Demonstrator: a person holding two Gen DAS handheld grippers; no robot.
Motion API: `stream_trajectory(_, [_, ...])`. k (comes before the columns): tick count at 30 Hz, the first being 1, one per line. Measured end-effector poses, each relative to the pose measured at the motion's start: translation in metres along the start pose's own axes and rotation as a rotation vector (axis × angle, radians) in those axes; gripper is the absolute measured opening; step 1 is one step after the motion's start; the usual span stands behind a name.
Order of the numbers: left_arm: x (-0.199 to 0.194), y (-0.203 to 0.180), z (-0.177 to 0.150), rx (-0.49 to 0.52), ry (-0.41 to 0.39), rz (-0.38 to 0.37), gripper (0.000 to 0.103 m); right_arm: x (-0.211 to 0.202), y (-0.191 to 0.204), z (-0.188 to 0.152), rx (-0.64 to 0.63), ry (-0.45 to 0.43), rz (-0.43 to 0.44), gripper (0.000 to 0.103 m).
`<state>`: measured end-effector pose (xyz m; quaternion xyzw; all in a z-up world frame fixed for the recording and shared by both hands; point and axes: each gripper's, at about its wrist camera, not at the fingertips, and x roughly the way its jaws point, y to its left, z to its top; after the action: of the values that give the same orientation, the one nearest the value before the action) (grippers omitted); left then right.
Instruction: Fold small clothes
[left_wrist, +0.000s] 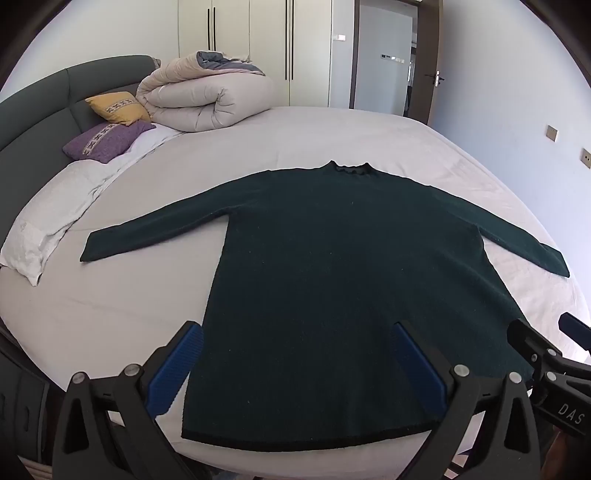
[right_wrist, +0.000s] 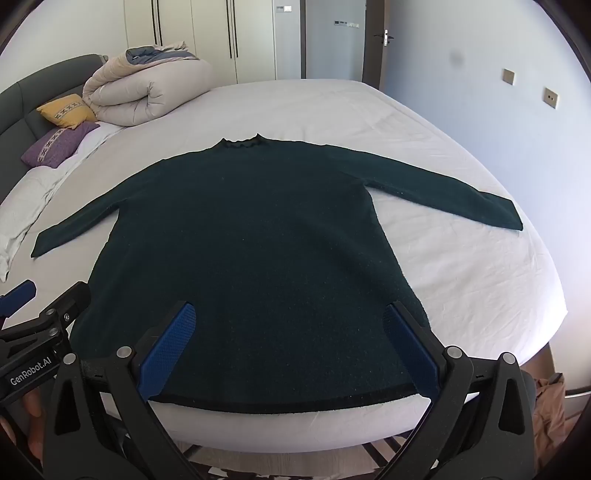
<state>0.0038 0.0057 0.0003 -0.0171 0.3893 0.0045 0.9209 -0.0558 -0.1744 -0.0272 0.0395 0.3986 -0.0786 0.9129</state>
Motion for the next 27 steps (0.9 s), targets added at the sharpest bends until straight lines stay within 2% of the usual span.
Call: stream_trajectory(27, [0.0039,-0.0031,-0.0071,0.008,0.007,0.004,0.103,0.0023,0.0009,-0.001,-0.004,0.005,0.001,0.103])
